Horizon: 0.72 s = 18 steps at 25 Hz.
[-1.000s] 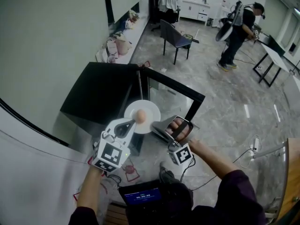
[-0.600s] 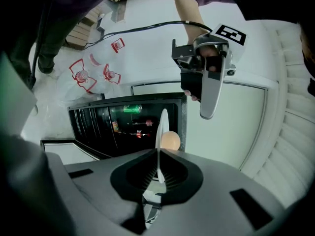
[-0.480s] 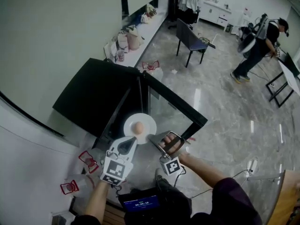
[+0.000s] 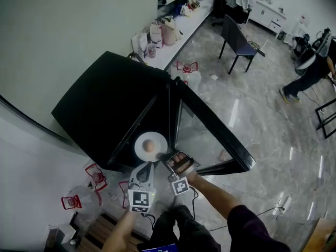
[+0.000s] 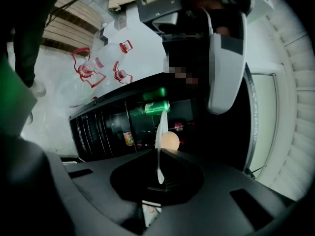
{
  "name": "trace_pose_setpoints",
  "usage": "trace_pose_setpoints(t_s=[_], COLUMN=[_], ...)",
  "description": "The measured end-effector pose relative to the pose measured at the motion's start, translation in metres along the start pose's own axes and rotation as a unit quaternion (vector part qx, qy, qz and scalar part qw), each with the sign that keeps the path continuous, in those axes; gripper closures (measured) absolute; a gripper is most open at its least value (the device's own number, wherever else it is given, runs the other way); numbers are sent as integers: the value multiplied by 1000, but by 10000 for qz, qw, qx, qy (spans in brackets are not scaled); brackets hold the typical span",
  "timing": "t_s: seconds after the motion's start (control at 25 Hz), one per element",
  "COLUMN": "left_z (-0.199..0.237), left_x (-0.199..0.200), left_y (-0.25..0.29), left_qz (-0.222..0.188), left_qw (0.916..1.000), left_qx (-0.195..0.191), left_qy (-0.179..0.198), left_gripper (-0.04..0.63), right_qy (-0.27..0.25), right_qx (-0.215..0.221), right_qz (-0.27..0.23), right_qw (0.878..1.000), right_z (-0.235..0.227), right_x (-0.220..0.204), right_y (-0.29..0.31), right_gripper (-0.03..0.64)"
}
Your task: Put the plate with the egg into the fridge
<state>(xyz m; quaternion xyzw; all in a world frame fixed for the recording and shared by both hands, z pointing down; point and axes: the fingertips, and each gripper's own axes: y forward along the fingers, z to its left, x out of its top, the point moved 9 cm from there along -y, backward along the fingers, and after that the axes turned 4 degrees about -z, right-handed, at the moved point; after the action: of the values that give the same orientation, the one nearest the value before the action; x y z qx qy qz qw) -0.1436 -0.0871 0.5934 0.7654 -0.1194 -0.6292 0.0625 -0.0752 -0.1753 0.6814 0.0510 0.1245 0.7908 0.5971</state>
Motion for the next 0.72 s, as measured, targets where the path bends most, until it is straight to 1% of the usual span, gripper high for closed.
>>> trace_pose_setpoints(t_s=[0.12,0.32,0.44,0.56,0.72], left_z=[4,10,10,10,9], left_x=[-34,-72,-88,-99,-109], left_y=[15,32,42,49,50], left_qz=[93,211,201,195,234], left_qw=[9995,9967,9961,9957,9948], left_qx=[271,578,629,649,656], left_qy=[-122,-530,-587,-637,-749], left_gripper=[586,586,586,586,586], right_qy=[-197,-445,-673,-908,-1030], right_qx=[-30,-127,-92,34,155], right_qz=[-186,-407,-591,-794,-908], right_qw=[9996,9981,9959,9927,9904], right_z=[20,40,52,62,69], right_x=[-5,-13,-17,-19,-21], right_y=[42,87,107,122,131], right_gripper=[594,594,594,594,595])
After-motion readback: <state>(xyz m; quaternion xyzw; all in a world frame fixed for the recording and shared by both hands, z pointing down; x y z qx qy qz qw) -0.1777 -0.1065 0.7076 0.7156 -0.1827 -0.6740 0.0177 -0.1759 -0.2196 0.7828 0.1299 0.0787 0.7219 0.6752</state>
